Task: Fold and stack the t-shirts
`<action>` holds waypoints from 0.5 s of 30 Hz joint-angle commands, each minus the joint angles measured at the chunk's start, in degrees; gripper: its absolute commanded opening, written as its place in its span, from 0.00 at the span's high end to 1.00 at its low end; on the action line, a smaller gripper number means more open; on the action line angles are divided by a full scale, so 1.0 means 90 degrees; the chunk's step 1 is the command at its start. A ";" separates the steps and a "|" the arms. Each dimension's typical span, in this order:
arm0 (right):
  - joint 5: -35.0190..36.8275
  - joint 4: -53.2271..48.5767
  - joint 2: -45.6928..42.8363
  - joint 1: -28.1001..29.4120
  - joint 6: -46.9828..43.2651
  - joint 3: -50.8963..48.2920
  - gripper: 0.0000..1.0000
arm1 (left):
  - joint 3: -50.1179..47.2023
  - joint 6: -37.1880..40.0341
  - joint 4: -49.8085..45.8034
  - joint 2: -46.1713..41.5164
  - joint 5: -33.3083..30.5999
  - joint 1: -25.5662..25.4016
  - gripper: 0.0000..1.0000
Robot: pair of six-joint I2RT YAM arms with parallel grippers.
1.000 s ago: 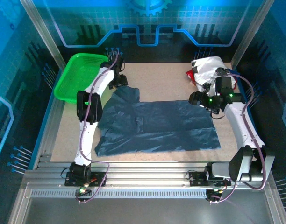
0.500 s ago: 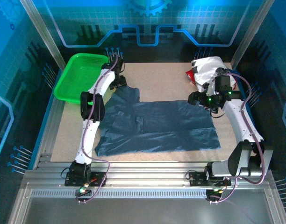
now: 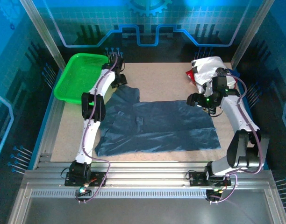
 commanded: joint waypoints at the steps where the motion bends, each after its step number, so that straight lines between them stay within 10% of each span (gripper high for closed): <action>1: 0.0166 0.0004 0.0319 -0.0088 -0.0086 0.0309 0.02 | 0.0137 -0.0087 0.0017 0.0225 0.0363 0.0003 0.61; 7: 0.1257 -0.0194 0.1415 -0.0131 -0.0060 0.1043 0.06 | 0.0076 -0.0092 0.0151 -0.0035 0.0594 -0.0016 0.98; 15: 0.2088 -0.0177 0.2856 -0.0047 -0.0261 0.2043 0.17 | -0.2032 0.0051 0.1142 -0.1703 0.0732 -0.0007 1.00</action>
